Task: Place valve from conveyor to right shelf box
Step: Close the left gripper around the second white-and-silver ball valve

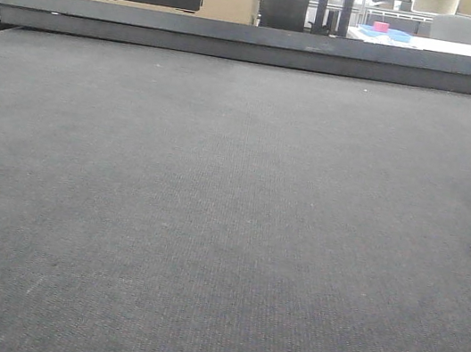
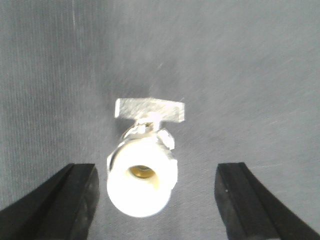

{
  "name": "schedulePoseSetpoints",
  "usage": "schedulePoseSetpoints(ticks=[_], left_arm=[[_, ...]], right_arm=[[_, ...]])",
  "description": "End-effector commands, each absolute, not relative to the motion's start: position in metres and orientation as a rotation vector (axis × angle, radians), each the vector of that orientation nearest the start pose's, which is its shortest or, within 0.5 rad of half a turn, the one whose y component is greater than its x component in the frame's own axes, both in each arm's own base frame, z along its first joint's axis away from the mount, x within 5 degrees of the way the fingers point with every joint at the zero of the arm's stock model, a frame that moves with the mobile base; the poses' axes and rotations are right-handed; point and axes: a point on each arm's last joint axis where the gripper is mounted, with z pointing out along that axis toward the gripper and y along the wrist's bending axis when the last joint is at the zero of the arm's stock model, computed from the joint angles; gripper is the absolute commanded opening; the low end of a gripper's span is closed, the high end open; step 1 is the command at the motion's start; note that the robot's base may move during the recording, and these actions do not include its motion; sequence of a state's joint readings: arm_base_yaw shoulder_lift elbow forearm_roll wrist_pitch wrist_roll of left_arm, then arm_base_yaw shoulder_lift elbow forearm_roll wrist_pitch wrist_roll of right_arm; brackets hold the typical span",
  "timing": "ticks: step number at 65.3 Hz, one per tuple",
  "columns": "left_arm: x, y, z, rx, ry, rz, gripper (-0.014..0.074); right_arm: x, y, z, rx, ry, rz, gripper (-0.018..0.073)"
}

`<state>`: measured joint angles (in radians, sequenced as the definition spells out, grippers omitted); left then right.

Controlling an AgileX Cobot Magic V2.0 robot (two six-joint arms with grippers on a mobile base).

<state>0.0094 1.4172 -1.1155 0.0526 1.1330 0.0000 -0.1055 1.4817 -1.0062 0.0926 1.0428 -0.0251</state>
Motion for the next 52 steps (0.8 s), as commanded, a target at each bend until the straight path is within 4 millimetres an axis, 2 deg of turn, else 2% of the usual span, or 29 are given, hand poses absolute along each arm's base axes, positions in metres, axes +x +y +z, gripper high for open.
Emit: schedulePoseSetpoints(ticks=[1,23,29,52], left_arm=[[0.268,0.007,0.285,-0.003,2.915,0.085,0.0395],[0.266,0.008,0.267,-0.016,2.919,0.102,0.0392],[0.269,0.007,0.266,-0.019,2.874,0.097,0.0392],[0.268,0.008,0.264,-0.040,2.886,0.100,0.0391]], right_arm=[[0.265,-0.023,0.241,0.167,3.002,0.078,-0.0168],[0.265,-0.023,0.241,0.167,2.999,0.077,-0.0168],[0.265,-0.023,0.241,0.167,2.999,0.077,-0.0168],[0.267,-0.023,0.242,0.167,2.978,0.074,-0.0168]])
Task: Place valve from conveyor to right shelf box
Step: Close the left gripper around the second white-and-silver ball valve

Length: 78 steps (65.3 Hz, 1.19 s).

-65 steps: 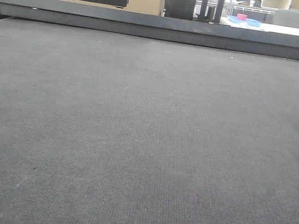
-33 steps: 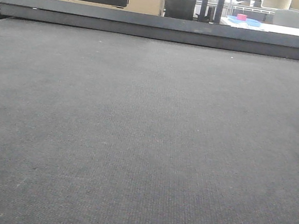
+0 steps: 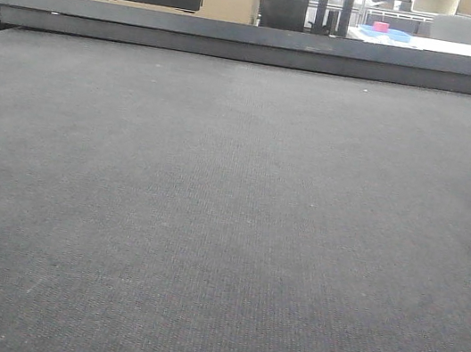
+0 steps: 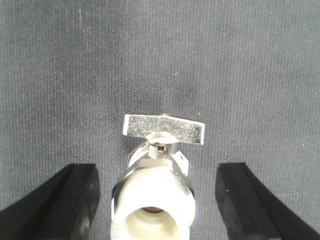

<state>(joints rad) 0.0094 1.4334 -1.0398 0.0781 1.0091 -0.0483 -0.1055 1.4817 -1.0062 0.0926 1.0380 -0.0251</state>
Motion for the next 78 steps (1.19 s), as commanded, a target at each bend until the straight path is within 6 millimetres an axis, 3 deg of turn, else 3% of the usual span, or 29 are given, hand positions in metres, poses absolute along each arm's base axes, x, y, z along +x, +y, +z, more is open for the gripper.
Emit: schedulePoseSetpoints(ticks=[1,23,30,43,51,56,66,78], left_arm=[[0.267,0.008,0.264,-0.040,2.888,0.100,0.0391],[0.265,0.008,0.250,-0.029,2.879,0.108,0.0366],[0.263,0.008,0.250,-0.030,2.899,0.110,0.0291],[0.259,0.008,0.249,-0.039,2.936,0.102,0.0064],[0.259,0.008,0.249,-0.036,2.942,0.103,-0.0109],[0.260,0.008,0.251,-0.035,2.940,0.103,-0.0109],[0.265,0.007,0.271,-0.044,2.886,0.092,-0.0111],[0.261,0.004,0.316,-0.066,2.735,0.029,-0.0111]], right_arm=[[0.267,-0.023,0.242,0.167,2.978,0.074,-0.0168],[0.267,-0.023,0.242,0.167,2.981,0.075,-0.0168],[0.266,-0.023,0.242,0.167,2.983,0.075,-0.0168],[0.266,-0.023,0.245,0.166,2.991,0.077,-0.0168],[0.266,-0.023,0.261,0.160,2.960,0.075,-0.0168],[0.267,-0.023,0.275,0.154,2.920,0.071,-0.0168],[0.265,-0.023,0.304,0.145,2.842,0.069,-0.0168],[0.252,-0.018,0.326,0.153,2.751,0.119,-0.0168]])
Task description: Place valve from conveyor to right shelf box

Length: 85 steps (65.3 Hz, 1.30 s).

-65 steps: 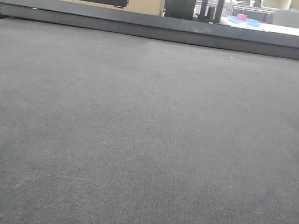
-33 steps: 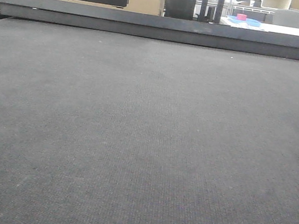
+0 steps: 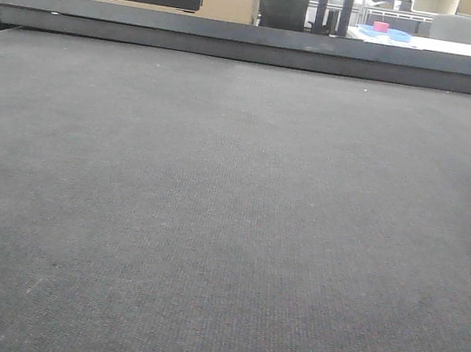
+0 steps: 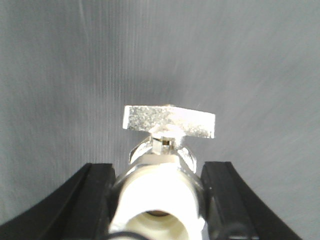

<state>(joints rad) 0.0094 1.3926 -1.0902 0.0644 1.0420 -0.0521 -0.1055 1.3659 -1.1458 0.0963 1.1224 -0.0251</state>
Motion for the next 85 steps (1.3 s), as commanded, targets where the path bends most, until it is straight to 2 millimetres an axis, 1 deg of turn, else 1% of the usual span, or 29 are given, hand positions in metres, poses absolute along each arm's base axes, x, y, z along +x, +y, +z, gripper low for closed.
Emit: schedulePoseSetpoints(ticks=[1,8,15,25,35,40,46,55,62,69,75,85], left_arm=[[0.260,0.004,0.319,-0.065,2.725,0.025,-0.0111],[0.246,0.002,0.343,-0.043,2.638,0.003,-0.0111],[0.232,0.002,0.362,-0.022,2.530,0.005,-0.0111],[0.211,0.002,0.381,-0.004,2.393,0.011,-0.0111],[0.192,0.001,0.398,0.029,2.254,0.027,-0.0111],[0.181,0.001,0.403,0.033,2.178,0.030,-0.0111],[0.168,0.001,0.401,0.030,2.145,0.022,-0.0111],[0.147,0.001,0.387,0.030,2.137,0.023,-0.0111],[0.128,0.001,0.379,0.029,2.087,0.023,-0.0111],[0.115,0.001,0.369,0.029,2.069,0.024,-0.0111],[0.106,0.001,0.369,0.029,2.044,0.024,-0.0111],[0.100,0.001,0.374,0.028,1.980,0.025,-0.0111]], right_arm=[[0.250,-0.017,0.328,0.152,2.743,0.120,-0.0168],[0.238,-0.015,0.343,0.147,2.680,0.125,-0.0168],[0.228,-0.014,0.358,0.141,2.587,0.117,-0.0168],[0.212,-0.013,0.383,0.117,2.409,0.091,-0.0168],[0.193,-0.011,0.400,0.073,2.306,0.065,-0.0168],[0.184,-0.010,0.405,0.058,2.257,0.053,-0.0168],[0.174,-0.010,0.406,0.052,2.204,0.043,-0.0168],[0.155,-0.008,0.400,0.054,2.160,0.039,-0.0168],[0.141,-0.007,0.394,0.054,2.129,0.035,-0.0168],[0.127,-0.005,0.390,0.052,2.107,0.033,-0.0168],[0.118,-0.004,0.390,0.050,2.087,0.031,-0.0168],[0.113,-0.004,0.393,0.049,2.059,0.028,-0.0168]])
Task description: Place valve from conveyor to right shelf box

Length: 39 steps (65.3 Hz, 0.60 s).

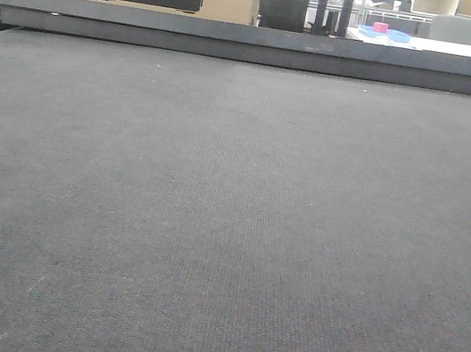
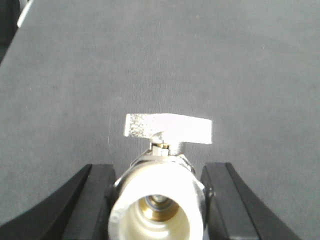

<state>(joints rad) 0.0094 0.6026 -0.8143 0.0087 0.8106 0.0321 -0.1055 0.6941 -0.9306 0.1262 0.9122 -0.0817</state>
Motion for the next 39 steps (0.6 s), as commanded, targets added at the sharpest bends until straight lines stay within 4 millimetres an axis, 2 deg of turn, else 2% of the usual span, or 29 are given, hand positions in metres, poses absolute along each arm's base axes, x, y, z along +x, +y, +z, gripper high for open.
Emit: schedulePoseSetpoints(ticks=[1,39], left_arm=[[0.1006,0.0005,0.3748,0.028,1.976,0.025,-0.0111],[0.0998,0.0009,0.3761,0.030,1.961,0.033,-0.0111]], right_arm=[[0.1129,-0.0035,0.3931,0.049,2.059,0.028,-0.0168],[0.1133,-0.0037,0.3943,0.049,2.044,0.027,-0.0168]])
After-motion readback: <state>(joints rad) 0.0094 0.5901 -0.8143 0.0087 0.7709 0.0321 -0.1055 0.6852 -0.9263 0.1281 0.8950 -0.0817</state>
